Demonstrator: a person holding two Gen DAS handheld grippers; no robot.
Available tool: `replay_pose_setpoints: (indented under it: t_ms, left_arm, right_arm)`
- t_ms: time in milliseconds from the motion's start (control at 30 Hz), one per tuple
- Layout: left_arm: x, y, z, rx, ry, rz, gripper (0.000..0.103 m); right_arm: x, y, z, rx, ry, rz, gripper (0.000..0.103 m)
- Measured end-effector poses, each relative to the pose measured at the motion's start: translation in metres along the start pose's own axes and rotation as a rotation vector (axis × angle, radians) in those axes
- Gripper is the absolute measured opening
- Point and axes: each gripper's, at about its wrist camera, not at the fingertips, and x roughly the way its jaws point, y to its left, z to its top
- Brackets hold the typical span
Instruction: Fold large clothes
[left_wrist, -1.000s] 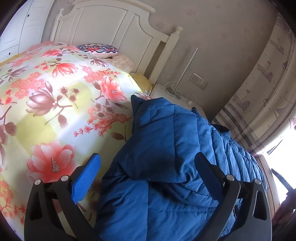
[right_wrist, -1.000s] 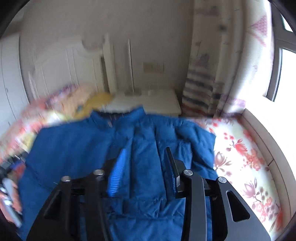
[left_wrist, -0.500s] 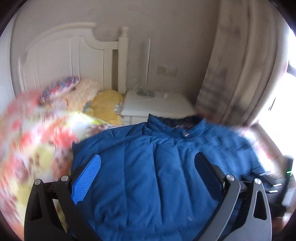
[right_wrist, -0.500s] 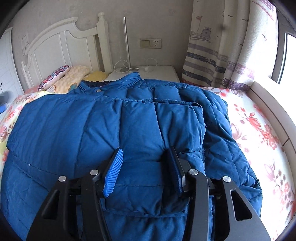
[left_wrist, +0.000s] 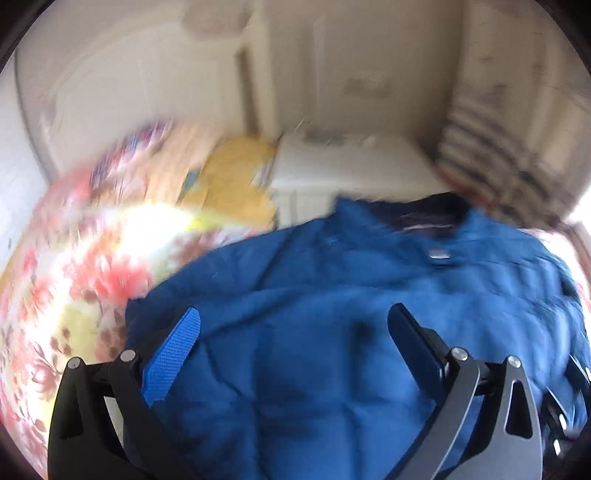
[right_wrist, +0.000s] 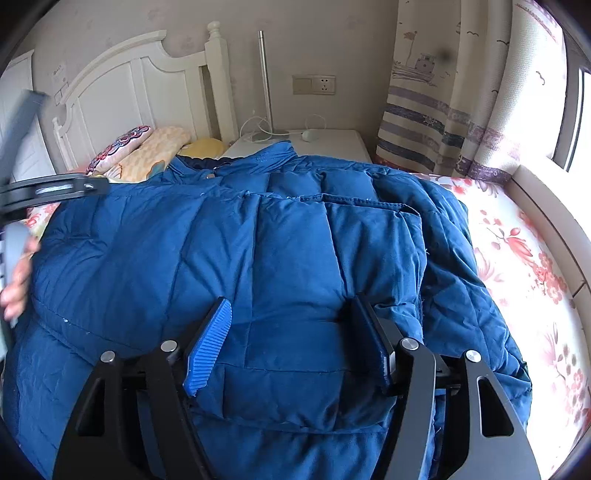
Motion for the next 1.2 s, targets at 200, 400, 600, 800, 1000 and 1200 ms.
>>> replay_pose_setpoints:
  t_ms: [200,400,600,800,1000,1200]
  left_arm:
    - [0.028,0.008,-0.003,0.028,0.008,-0.003,0.101]
    - [-0.027,0.013,-0.034,-0.050,-0.101,0.009,0.101]
    - [-0.015,0.028,-0.073,-0.036,-0.062,0.027,0.101]
    - [-0.087,0.022,-0.103,-0.028,-0.139,-0.113,0.101]
    - [-0.049,0.006,-0.139,0.051,-0.026,-0.108,0.101]
    - [-0.048,0.002,-0.136,0.064,-0.031,-0.081,0.101]
  right_arm:
    - [0.002,0.003,0.001,-0.017,0.003,0.017,0.064]
    - [0.003,0.000,0.001,-0.009,0.004,0.035,0.068]
    - [0.004,0.001,0.001,-0.013,0.005,0.038,0.069]
    - [0.004,0.001,0.001,-0.015,0.005,0.035,0.070]
    - [0.004,0.003,0.000,-0.024,0.005,0.029,0.073]
    - [-0.006,0.014,-0.002,-0.065,-0.051,-0.096,0.077]
